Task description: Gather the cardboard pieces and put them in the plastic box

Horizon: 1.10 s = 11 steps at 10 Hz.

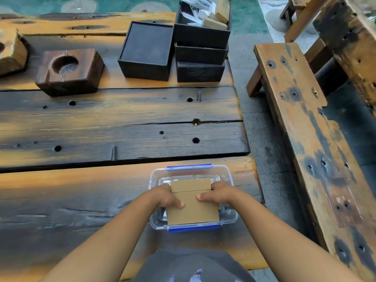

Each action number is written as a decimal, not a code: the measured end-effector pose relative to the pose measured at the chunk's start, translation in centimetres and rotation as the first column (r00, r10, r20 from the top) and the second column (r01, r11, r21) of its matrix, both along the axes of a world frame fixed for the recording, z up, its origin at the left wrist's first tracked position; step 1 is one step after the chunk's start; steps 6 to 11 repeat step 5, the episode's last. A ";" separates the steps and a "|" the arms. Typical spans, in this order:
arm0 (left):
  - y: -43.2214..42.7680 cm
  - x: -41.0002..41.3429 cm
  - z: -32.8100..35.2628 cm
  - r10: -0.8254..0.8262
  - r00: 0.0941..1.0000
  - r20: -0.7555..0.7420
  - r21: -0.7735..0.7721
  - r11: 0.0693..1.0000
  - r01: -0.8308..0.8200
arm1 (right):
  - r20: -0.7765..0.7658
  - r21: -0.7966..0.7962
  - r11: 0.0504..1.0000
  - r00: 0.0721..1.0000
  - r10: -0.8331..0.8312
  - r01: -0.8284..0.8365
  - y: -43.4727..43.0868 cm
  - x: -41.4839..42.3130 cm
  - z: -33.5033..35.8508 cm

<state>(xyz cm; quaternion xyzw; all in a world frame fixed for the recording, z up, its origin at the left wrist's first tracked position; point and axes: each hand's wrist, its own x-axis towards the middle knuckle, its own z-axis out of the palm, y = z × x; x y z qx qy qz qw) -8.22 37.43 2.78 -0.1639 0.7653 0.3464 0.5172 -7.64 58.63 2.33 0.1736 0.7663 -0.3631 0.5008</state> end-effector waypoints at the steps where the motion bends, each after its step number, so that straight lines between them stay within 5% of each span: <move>1: 0.2 0.5 0.6 -0.001 0.999 -0.048 -0.041 0.999 -0.001 | -0.018 0.017 1.000 1.000 0.009 -0.008 -0.2 0.1 0.3; 5: 0.1 5.2 3.9 -0.063 0.902 -0.427 -0.205 0.978 -0.029 | -0.302 0.126 0.992 0.953 0.032 0.007 -0.1 2.8 2.4; 11: 0.1 5.2 3.9 -0.063 0.902 -0.427 -0.205 0.978 -0.029 | -0.302 0.126 0.992 0.953 0.032 0.007 -0.1 2.8 2.4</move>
